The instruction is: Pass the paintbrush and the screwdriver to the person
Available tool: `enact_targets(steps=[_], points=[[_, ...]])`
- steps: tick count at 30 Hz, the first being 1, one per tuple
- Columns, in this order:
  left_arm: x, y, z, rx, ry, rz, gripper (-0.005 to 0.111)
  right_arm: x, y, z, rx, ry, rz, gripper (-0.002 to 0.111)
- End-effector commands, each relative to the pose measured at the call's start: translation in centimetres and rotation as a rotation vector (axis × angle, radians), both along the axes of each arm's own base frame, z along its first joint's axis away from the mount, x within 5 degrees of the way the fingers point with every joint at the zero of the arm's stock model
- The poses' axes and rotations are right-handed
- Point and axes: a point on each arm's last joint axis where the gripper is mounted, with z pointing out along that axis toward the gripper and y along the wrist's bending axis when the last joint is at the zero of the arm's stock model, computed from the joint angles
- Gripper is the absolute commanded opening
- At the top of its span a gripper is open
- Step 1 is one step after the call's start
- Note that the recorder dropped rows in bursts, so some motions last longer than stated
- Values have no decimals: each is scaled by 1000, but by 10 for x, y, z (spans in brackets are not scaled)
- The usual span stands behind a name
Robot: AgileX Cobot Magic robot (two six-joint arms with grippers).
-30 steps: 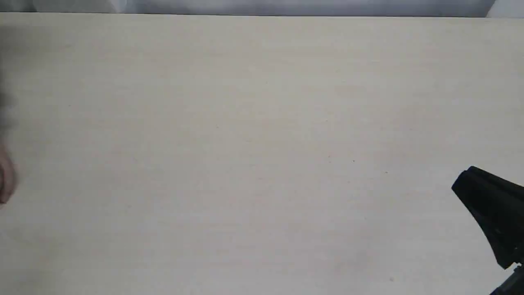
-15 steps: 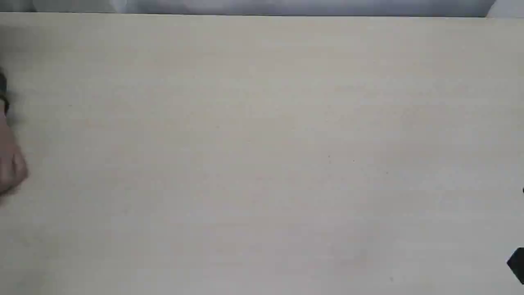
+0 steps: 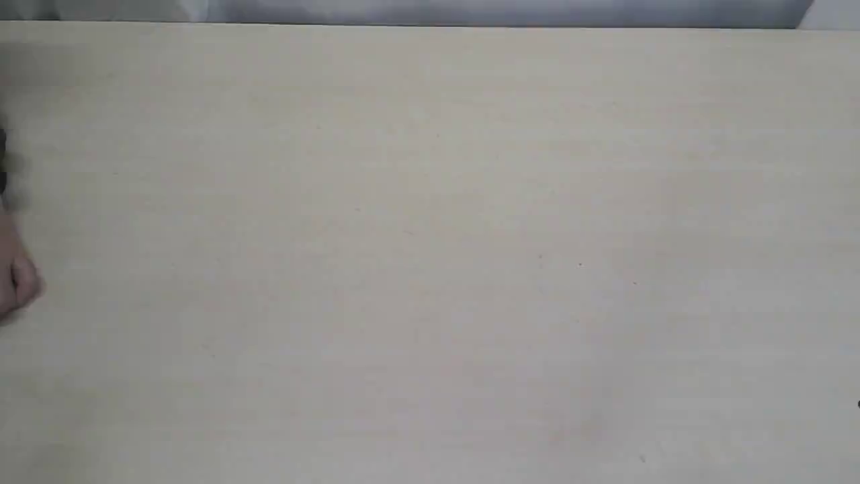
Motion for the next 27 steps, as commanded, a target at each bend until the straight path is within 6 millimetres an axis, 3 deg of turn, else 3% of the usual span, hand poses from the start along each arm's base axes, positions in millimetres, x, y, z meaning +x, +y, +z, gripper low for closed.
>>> enact_targets(steps=[1, 27], points=[[0, -1, 0, -4, -12, -9, 0, 0, -1, -1, -11, 0, -8, 4], [0, -1, 0, -6, -11, -9, 0, 0, 4, -2, -111, 23, 71, 4]])
